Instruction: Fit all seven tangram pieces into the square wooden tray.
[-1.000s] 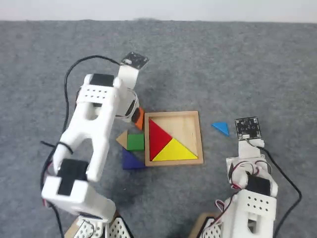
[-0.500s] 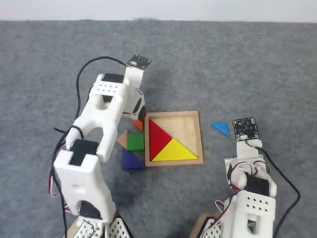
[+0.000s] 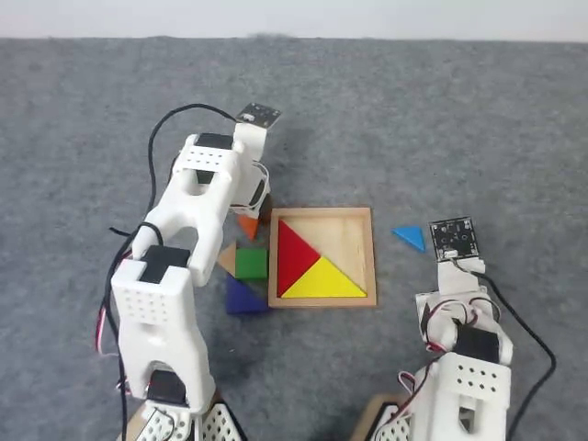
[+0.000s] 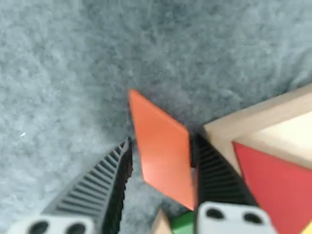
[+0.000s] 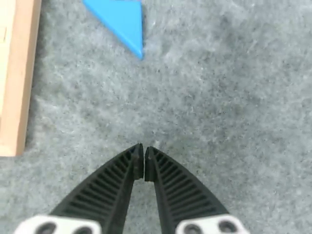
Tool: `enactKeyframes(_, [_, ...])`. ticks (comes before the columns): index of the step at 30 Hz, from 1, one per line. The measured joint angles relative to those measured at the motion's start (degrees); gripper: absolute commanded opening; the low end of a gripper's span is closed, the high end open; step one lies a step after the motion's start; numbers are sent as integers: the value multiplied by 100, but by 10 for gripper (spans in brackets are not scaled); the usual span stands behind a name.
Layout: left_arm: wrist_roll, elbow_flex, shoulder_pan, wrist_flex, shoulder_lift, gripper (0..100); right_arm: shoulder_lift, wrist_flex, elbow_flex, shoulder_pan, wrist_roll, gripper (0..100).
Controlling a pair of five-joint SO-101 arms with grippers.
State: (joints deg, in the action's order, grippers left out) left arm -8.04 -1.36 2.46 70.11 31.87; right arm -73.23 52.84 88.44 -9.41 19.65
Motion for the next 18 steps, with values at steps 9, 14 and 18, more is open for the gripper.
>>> enactKeyframes(9, [26,-211,44,202,9,12,0,0,0,0,0,13])
enactKeyframes(14, [26,-1152,18,1125,62,12,0,0,0,0,0,13])
enactKeyframes(18, [26,-2277,220,2127,62,12,0,0,0,0,0,13])
